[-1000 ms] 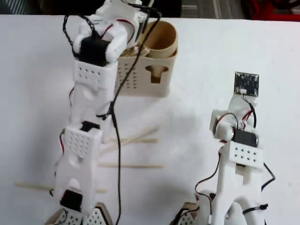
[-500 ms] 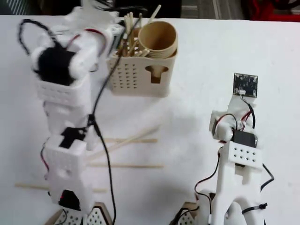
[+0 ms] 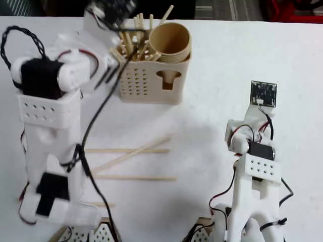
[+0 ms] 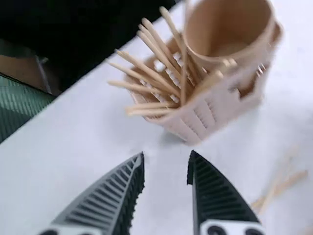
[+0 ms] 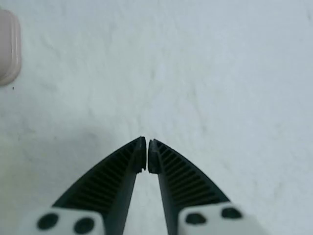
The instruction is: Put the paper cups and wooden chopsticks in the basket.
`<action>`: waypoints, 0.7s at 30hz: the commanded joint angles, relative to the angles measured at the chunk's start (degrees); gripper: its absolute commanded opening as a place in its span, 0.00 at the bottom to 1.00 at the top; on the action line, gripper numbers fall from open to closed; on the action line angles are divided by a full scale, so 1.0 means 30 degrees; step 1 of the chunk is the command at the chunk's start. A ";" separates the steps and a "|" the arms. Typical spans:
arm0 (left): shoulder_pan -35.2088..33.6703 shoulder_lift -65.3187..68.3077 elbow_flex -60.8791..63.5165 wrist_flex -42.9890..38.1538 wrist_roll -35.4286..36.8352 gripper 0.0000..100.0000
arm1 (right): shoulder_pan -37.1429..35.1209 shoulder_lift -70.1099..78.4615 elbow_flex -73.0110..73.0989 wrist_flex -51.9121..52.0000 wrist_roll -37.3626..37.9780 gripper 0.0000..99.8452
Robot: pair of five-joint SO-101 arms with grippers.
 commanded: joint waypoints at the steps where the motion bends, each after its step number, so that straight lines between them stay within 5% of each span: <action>1: 0.0689 -0.2505 0.3780 -0.0088 -0.0996 0.16 | -0.0425 -0.0601 -0.0117 -0.0337 0.0029 0.02; 13: 0.2066 -0.4293 1.4125 -0.1817 -0.2696 0.23 | -0.0425 -0.0601 -0.0088 -0.0337 0.0029 0.02; 21: 0.3150 -0.4176 2.2828 -0.8410 -0.4073 0.24 | -0.0425 -0.0601 -0.0088 -0.0337 0.0029 0.02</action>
